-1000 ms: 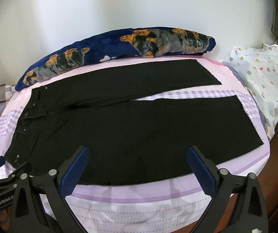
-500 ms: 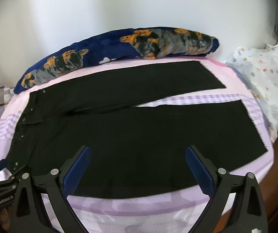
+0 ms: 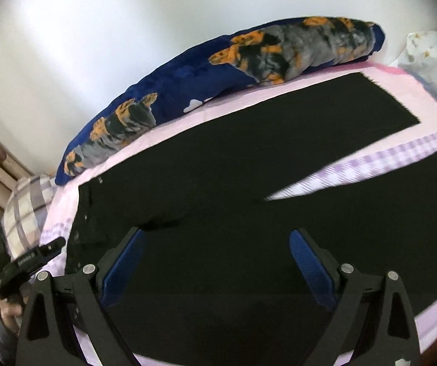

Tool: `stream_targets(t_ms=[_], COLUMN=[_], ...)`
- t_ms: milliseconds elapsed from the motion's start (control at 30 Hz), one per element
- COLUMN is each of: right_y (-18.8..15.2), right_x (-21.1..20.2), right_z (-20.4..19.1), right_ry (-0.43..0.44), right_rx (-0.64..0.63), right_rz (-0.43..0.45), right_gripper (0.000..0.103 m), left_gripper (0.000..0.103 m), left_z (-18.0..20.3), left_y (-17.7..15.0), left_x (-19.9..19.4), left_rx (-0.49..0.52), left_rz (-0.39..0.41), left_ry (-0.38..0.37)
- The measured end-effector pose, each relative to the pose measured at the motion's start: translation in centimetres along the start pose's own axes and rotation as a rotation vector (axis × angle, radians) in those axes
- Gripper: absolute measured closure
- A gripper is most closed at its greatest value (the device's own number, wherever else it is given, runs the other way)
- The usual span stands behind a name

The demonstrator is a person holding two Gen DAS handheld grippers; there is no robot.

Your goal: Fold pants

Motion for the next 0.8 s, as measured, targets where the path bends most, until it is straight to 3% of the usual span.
stream_targets(t_ms=[100, 200, 500, 567, 633, 800], right_y=[0.8, 1.1, 2.1, 2.4, 2.7, 3.2], right_x=[2.0, 4.0, 9.1, 9.9, 10.8, 12.8], right_z=[-0.6, -1.5, -3.4, -3.8, -4.2, -4.9], right_ry=[0.001, -0.003, -0.020, -0.019, -0.020, -0.007], right_rx=[-0.009, -0.024, -0.054, -0.064, -0.075, -0.103], right_rz=[-0.019, -0.046, -0.109, -0.114, -0.120, -0.135], right_gripper=[0.008, 0.008, 0.008, 0.008, 0.008, 0.008], left_gripper=[0.060, 0.063, 0.063, 0.068, 0.081, 0.090], left_z=[-2.3, -4.2, -6.7, -6.8, -6.6, -6.1], left_y=[3.4, 6.2, 9.8, 10.1, 10.5, 11.3], left_x=[1.9, 4.0, 9.1, 9.9, 10.3, 10.8], left_rx=[-0.075, -0.108, -0.161, -0.175, -0.186, -0.189], left_rz=[-0.016, -0.028, -0.116, -0.133, -0.154, -0.170], left_ry=[-0.081, -0.107, -0.167, -0.197, -0.248, -0.279])
Point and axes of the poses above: each gripper's, at about its wrist camera, not at the fingertips, and x roughly the way its jaws point, z to its right, y to its top, the point moved 7 cm from there along x, roughly the way its jaws point, and after that the axes turned 1 degree about z, right-handed, at the moved point
